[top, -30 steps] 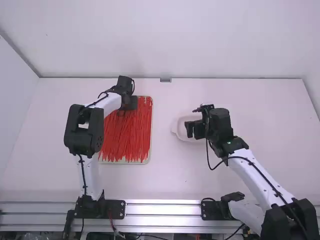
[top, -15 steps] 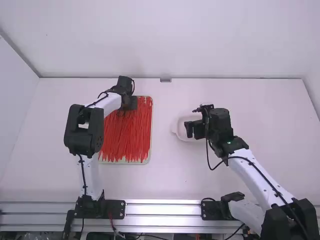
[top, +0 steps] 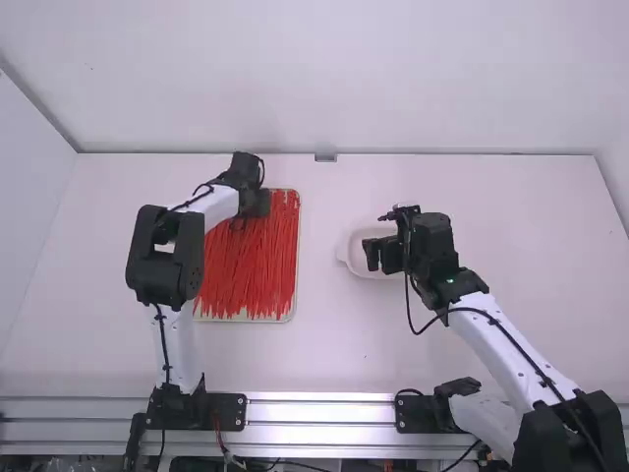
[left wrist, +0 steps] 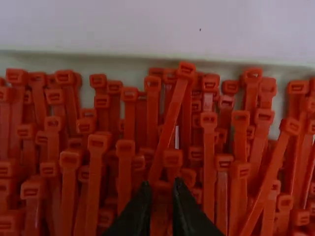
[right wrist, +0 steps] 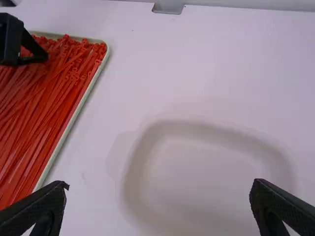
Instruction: Fasten the cable tie
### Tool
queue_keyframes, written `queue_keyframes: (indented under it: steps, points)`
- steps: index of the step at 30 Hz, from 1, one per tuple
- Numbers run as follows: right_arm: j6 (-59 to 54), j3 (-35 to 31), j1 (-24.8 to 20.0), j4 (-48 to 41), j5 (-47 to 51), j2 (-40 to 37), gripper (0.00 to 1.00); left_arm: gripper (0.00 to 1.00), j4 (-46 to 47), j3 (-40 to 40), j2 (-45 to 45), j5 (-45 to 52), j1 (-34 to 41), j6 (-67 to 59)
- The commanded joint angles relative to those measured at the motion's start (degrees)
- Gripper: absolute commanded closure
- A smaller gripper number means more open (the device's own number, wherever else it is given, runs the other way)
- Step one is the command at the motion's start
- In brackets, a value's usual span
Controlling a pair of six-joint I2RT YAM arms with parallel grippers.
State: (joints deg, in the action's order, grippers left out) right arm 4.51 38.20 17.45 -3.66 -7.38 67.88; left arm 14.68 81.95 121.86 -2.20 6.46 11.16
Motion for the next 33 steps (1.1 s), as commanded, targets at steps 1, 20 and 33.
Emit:
queue_keyframes:
  steps: [1,20,33]
  points:
    - [0.0,2.2,-0.2,0.0,-0.3,0.3,0.01,0.88,-0.1,-0.6,0.6,-0.3,-0.5,-0.2]
    - [0.0,2.2,-0.2,0.0,-0.3,0.3,0.01,0.96,0.2,1.0,0.6,-0.5,-0.5,0.0]
    - [0.0,2.2,-0.2,0.0,-0.3,0.3,0.00,0.98,3.7,5.9,0.4,-0.5,-0.5,0.2]
